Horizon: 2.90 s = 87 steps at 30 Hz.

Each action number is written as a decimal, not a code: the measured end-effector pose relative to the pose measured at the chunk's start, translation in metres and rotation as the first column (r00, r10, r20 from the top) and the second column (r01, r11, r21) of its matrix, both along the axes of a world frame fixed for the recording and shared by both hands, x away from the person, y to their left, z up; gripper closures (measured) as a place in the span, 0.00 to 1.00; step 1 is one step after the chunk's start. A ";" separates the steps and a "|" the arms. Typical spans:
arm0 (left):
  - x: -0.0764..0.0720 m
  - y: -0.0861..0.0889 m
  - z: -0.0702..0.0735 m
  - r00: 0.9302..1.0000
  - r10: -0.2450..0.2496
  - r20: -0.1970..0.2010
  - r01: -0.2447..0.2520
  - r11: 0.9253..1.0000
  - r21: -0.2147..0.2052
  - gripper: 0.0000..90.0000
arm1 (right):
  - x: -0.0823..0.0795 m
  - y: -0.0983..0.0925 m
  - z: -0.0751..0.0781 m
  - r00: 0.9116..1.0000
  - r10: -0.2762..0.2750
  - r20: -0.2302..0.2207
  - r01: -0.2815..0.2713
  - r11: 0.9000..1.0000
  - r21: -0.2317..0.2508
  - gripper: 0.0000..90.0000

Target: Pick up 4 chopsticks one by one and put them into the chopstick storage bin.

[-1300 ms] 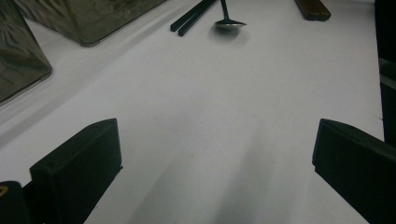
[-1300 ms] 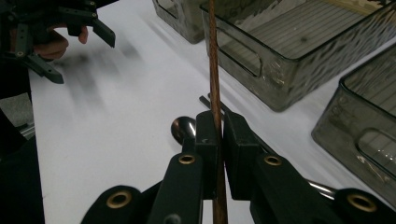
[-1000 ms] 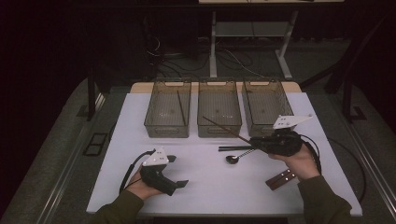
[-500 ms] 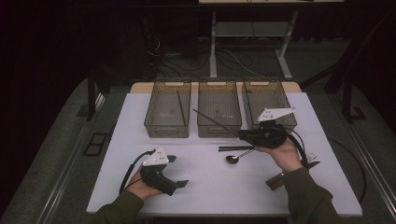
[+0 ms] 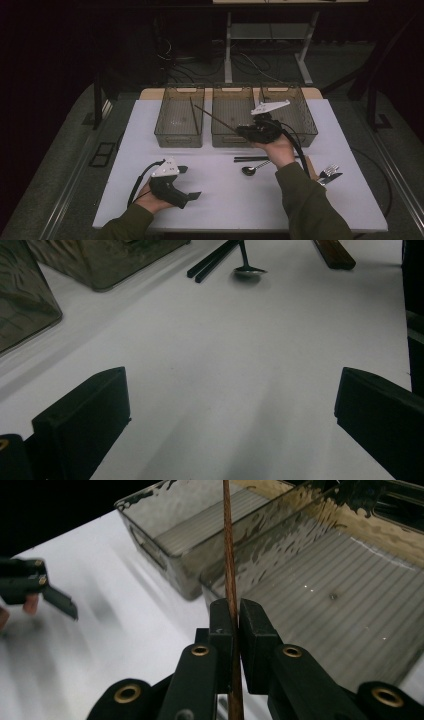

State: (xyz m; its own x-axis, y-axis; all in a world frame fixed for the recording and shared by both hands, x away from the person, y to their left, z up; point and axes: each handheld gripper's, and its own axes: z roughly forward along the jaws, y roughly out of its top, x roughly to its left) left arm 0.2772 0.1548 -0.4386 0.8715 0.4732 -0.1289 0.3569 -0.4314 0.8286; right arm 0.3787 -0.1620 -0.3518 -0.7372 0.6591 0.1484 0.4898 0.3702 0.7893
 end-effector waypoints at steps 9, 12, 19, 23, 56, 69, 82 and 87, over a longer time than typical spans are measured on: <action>0.000 0.000 0.000 1.000 -0.004 0.000 0.004 1.000 0.001 0.00 | 0.026 0.030 0.006 0.998 -0.056 -0.001 0.056 0.998 -0.032 0.94; 0.000 0.000 0.000 1.000 0.000 -0.003 0.000 1.000 -0.004 0.00 | 0.035 0.041 0.008 0.998 -0.070 0.003 0.070 0.997 -0.042 0.94; 0.000 0.001 0.001 1.000 -0.001 0.001 0.001 1.000 -0.006 0.00 | 0.054 0.067 0.010 0.996 -0.092 -0.005 0.092 0.993 -0.068 0.94; 0.000 0.001 0.001 1.000 0.000 0.003 0.000 1.000 -0.009 0.00 | 0.065 0.086 0.010 0.994 -0.108 -0.019 0.106 0.990 -0.091 0.94; 0.000 0.001 0.003 1.000 -0.017 0.011 0.017 1.000 -0.017 0.01 | 0.104 0.174 -0.022 0.983 -0.159 -0.095 0.148 0.982 -0.113 0.86; 0.000 0.002 0.004 1.000 -0.017 0.011 0.017 1.000 -0.016 0.01 | 0.100 0.157 -0.010 0.985 -0.159 -0.065 0.155 0.986 -0.068 0.64; 0.000 0.002 0.004 1.000 -0.017 0.017 0.017 1.000 -0.011 0.01 | 0.073 0.106 0.003 0.997 -0.048 -0.055 0.048 0.999 -0.016 0.44; 0.000 0.001 0.003 1.000 -0.016 0.011 0.016 1.000 -0.014 0.01 | 0.060 0.076 0.006 0.998 -0.029 -0.048 0.029 1.000 0.005 0.41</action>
